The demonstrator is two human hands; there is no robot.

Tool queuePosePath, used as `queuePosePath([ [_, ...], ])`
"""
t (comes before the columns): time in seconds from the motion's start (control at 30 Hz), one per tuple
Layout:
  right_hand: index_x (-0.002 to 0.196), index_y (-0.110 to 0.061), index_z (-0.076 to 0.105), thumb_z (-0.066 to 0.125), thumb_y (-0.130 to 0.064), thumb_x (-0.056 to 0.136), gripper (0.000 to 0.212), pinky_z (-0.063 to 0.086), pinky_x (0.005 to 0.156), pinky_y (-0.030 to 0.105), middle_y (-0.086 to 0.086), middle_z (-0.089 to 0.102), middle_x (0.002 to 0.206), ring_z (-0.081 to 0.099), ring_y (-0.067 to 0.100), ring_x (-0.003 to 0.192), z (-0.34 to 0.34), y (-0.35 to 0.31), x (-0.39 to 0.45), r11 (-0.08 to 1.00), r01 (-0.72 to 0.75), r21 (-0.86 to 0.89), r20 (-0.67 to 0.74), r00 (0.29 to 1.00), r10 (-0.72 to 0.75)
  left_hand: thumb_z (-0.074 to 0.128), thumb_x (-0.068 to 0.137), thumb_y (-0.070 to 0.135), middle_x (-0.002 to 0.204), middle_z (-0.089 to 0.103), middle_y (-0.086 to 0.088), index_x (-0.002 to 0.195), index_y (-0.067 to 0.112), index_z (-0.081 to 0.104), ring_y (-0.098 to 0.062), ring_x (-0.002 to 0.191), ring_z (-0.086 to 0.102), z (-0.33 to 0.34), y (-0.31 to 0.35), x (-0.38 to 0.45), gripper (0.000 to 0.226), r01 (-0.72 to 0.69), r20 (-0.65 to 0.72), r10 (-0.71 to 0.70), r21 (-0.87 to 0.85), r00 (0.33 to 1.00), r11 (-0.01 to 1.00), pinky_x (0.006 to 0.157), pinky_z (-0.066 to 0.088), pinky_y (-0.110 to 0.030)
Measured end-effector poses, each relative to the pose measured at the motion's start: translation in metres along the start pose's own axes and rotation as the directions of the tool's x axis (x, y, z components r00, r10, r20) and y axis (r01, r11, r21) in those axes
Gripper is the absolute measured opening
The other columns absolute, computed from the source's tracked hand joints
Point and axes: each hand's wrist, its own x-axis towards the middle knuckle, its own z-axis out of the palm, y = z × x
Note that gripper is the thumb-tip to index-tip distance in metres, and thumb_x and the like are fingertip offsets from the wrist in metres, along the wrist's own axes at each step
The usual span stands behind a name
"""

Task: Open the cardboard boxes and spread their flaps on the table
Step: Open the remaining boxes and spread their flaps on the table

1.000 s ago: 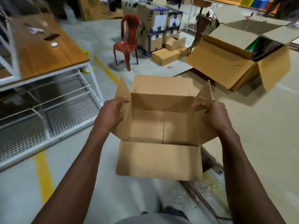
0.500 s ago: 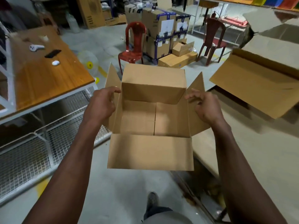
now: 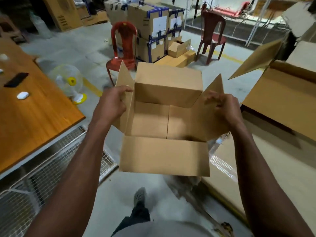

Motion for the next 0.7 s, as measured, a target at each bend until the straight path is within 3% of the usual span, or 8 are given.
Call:
queuePosePath([
  [0.13, 0.112, -0.012, 0.074, 0.054, 0.021, 0.086, 0.047, 0.047, 0.108, 0.048, 0.007, 0.062, 0.138, 0.053, 0.028, 0.132, 0.038, -0.002, 0.052, 0.997, -0.077, 0.002, -0.047, 0.996, 0.077, 0.057, 0.08, -0.013, 0.124, 0.07, -0.009, 0.13, 0.024, 0.068, -0.025, 0.106, 0.066, 0.013, -0.024, 0.084, 0.063, -0.084, 0.038, 0.084, 0.002, 0.996, 0.996, 0.085, 0.046, -0.025],
  [0.23, 0.117, -0.013, 0.073, 0.053, 0.022, 0.084, 0.052, 0.049, 0.097, 0.029, 0.003, 0.057, 0.145, 0.051, 0.025, 0.134, 0.054, -0.01, 0.082, 0.988, -0.149, -0.026, -0.09, 0.985, 0.146, 0.053, 0.083, -0.013, 0.125, 0.069, -0.009, 0.131, 0.023, 0.067, -0.022, 0.098, 0.065, 0.017, -0.031, 0.142, 0.062, -0.104, 0.113, 0.108, -0.04, 0.988, 0.994, 0.074, 0.043, -0.022],
  [0.3, 0.118, -0.016, 0.073, 0.052, 0.024, 0.082, 0.057, 0.051, 0.09, 0.025, 0.002, 0.054, 0.148, 0.055, 0.023, 0.13, 0.058, -0.011, 0.102, 0.979, -0.2, -0.037, -0.142, 0.971, 0.193, 0.053, 0.083, -0.012, 0.118, 0.069, -0.005, 0.129, 0.025, 0.068, -0.025, 0.099, 0.067, 0.02, -0.031, 0.181, 0.061, -0.154, 0.134, 0.156, -0.028, 0.979, 0.988, 0.072, 0.047, -0.026],
  [0.43, 0.116, -0.016, 0.073, 0.054, 0.023, 0.081, 0.056, 0.037, 0.106, 0.029, 0.003, 0.054, 0.147, 0.046, 0.023, 0.139, 0.067, -0.001, 0.142, 0.954, -0.296, -0.046, -0.203, 0.938, 0.282, 0.054, 0.077, -0.013, 0.118, 0.073, -0.008, 0.126, 0.025, 0.07, -0.03, 0.1, 0.07, 0.04, -0.025, 0.258, 0.064, -0.269, 0.214, 0.282, -0.092, 0.935, 0.959, 0.083, 0.058, -0.043],
  [0.57, 0.114, -0.02, 0.074, 0.054, 0.022, 0.081, 0.057, 0.035, 0.112, 0.035, 0.002, 0.055, 0.147, 0.045, 0.025, 0.14, 0.072, 0.017, 0.197, 0.938, -0.342, -0.059, -0.277, 0.908, 0.314, 0.054, 0.08, -0.011, 0.122, 0.072, -0.01, 0.127, 0.029, 0.069, -0.028, 0.101, 0.07, 0.071, -0.008, 0.334, 0.064, -0.328, 0.232, 0.338, -0.083, 0.912, 0.941, 0.082, 0.06, -0.041],
  [0.7, 0.114, -0.018, 0.074, 0.053, 0.021, 0.082, 0.055, 0.035, 0.105, 0.028, 0.002, 0.055, 0.148, 0.046, 0.025, 0.139, 0.071, 0.036, 0.266, 0.925, -0.377, -0.057, -0.308, 0.888, 0.343, 0.054, 0.086, -0.013, 0.131, 0.067, -0.007, 0.133, 0.029, 0.065, -0.022, 0.1, 0.068, 0.1, 0.017, 0.41, 0.064, -0.336, 0.234, 0.355, -0.119, 0.905, 0.934, 0.081, 0.06, -0.044],
])
